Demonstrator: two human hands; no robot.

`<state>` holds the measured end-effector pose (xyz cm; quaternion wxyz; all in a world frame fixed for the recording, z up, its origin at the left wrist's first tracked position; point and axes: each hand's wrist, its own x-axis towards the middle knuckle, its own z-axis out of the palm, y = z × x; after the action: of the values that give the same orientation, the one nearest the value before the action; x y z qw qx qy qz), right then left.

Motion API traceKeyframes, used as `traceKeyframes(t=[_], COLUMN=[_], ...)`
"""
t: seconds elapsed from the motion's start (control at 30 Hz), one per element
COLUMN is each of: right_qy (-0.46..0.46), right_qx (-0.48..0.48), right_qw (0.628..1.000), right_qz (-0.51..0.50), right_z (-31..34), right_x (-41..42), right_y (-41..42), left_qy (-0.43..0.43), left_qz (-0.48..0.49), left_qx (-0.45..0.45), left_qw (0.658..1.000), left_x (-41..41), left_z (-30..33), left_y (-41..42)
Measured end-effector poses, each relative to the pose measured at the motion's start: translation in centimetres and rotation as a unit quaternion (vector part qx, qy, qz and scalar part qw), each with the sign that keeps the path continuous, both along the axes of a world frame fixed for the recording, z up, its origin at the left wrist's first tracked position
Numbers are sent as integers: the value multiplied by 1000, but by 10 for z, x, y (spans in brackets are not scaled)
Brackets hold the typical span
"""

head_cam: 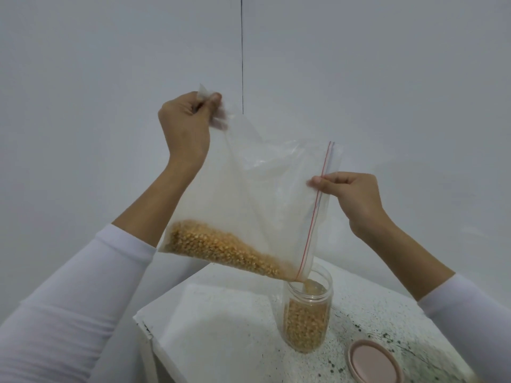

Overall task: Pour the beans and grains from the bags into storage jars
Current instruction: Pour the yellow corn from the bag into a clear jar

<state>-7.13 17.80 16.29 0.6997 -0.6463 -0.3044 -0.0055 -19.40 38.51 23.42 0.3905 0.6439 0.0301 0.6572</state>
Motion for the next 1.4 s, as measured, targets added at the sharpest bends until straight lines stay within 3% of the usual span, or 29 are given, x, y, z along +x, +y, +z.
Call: traceKeyframes(t=[0.37,0.6,0.8,1.4], right_qy=[-7,3,-3,9], right_qx=[-3,6,4,-4], right_qw=[1000,1000,999,1000], right_qz=[-4,-28,-41,-17], right_z=[0,-1,0,0], right_x=[-1,0,2,4], right_y=[-4,-4,-3,-8], left_qy=[-2,27,42,55], left_qz=[41,151,186,170], left_qx=[39,155,189,202], left_qw=[998,976,963,963], left_x=[9,16,20,26], left_z=[-8,-20,-22,-18], left_y=[7,9,5,0])
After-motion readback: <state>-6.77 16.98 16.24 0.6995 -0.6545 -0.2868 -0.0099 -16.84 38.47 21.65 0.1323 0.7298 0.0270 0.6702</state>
